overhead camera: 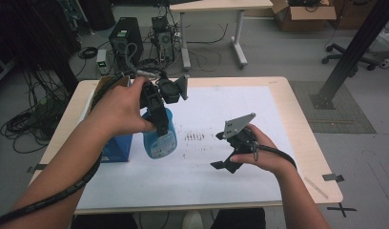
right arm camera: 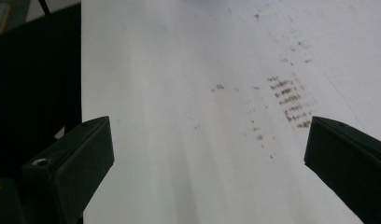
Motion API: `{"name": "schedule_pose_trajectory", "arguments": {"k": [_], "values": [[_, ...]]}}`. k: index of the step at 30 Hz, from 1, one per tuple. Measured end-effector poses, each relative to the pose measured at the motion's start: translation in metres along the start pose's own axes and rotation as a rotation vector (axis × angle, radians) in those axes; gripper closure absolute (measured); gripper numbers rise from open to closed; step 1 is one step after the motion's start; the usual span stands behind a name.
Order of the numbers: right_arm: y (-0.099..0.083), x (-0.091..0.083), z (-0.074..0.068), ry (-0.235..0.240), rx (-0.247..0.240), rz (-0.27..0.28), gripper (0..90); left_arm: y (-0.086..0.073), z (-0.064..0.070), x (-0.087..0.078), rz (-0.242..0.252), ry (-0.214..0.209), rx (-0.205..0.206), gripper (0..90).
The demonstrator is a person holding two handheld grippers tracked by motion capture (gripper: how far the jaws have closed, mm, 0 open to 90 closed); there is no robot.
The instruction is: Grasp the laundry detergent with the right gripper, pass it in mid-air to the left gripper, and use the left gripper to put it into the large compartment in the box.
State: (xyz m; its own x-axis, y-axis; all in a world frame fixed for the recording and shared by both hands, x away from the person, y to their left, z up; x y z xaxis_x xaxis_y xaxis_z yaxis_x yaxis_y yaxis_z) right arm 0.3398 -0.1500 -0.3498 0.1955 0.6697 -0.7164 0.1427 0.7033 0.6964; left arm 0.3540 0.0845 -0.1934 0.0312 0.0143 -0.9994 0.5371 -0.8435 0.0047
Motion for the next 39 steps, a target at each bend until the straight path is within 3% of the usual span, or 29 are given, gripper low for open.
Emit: {"name": "schedule_pose_trajectory", "arguments": {"k": [6,10,16,29,36,39], "values": [[0.007,-0.013,0.007,-0.02,-0.021,-0.093,1.7,-0.009,-0.014,-0.016,0.021,0.025,-0.118,38.0],[0.008,-0.02,0.013,-0.028,-0.022,-0.129,1.9,-0.017,-0.028,-0.028,0.056,0.004,-0.228,37.9],[0.005,-0.023,0.021,-0.042,-0.013,-0.169,2.1,-0.028,-0.046,-0.042,0.089,-0.017,-0.338,38.0],[-0.001,-0.024,0.03,-0.037,0.005,-0.201,2.4,-0.05,-0.08,-0.083,0.13,0.002,-0.559,38.0],[-0.004,-0.026,0.033,-0.04,0.014,-0.218,2.4,-0.065,-0.099,-0.104,0.131,0.017,-0.648,38.0],[-0.005,-0.026,0.033,-0.04,0.015,-0.22,2.4,-0.073,-0.108,-0.109,0.139,0.018,-0.713,38.0]]}}
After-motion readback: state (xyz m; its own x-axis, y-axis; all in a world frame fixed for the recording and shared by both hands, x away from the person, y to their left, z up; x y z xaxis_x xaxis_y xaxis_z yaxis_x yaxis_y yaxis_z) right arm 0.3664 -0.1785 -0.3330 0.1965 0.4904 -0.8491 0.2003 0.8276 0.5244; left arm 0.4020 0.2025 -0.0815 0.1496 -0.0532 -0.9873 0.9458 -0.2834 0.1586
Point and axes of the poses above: each handheld gripper's, and its own axes: x roughly forward along the jaws, y roughly out of its top, z roughly to its right, the point moved 1 cm from there along x, roughly forward along the jaws, and after that the axes turned 3 degrees about -y, right-handed, at the moved point
